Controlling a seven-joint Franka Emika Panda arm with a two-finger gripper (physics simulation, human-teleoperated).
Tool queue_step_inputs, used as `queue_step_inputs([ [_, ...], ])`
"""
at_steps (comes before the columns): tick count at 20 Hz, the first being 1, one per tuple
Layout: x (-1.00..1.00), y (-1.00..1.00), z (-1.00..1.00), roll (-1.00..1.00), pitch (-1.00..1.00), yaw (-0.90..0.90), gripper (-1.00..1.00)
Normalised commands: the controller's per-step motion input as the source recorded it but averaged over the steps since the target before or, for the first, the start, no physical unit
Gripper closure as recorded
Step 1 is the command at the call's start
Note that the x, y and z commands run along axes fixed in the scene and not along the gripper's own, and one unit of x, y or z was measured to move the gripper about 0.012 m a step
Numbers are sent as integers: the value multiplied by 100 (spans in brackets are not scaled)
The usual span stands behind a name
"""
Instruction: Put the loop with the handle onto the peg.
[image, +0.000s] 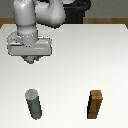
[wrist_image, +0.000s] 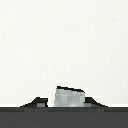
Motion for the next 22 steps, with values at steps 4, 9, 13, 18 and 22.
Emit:
queue_step_inputs([
  [4,0,0,25,0,0,0,100],
  [9,0,0,100,0,0,0,100],
  [13,0,0,100,0,0,0,100],
  [18,0,0,80,0,0,0,100],
  [22,0,0,0,0,0,-33,100],
])
